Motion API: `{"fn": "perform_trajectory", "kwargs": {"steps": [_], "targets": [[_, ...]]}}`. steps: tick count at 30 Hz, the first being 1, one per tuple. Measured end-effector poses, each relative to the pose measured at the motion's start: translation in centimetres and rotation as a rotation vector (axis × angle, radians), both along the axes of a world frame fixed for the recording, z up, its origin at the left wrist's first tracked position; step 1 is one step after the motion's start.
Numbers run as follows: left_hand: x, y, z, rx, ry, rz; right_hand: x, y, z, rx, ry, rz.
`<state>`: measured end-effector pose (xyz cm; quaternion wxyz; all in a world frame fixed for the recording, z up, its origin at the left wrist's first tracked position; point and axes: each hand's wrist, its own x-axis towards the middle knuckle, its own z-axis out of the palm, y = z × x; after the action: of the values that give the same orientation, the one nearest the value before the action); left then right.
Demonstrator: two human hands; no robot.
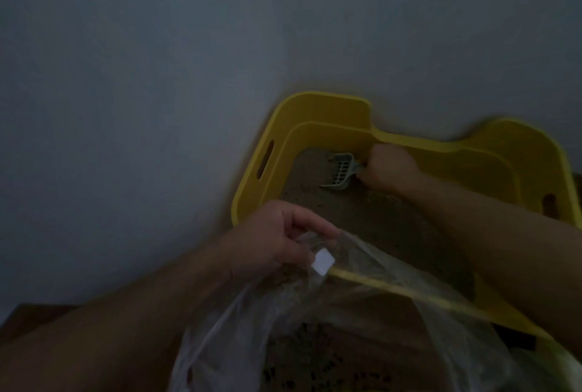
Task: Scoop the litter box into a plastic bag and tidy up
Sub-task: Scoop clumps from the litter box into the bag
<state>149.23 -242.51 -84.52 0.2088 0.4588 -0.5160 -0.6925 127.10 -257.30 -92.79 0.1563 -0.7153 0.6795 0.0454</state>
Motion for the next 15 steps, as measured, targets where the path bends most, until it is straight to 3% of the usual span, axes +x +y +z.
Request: {"fn": "perform_trajectory", "kwargs": {"steps": [15], "targets": [[-0.1,0.1,0.0,-0.021,-0.025,-0.022,-0.2,-0.6,-1.6,0.076,-0.298,-0.038]]}}
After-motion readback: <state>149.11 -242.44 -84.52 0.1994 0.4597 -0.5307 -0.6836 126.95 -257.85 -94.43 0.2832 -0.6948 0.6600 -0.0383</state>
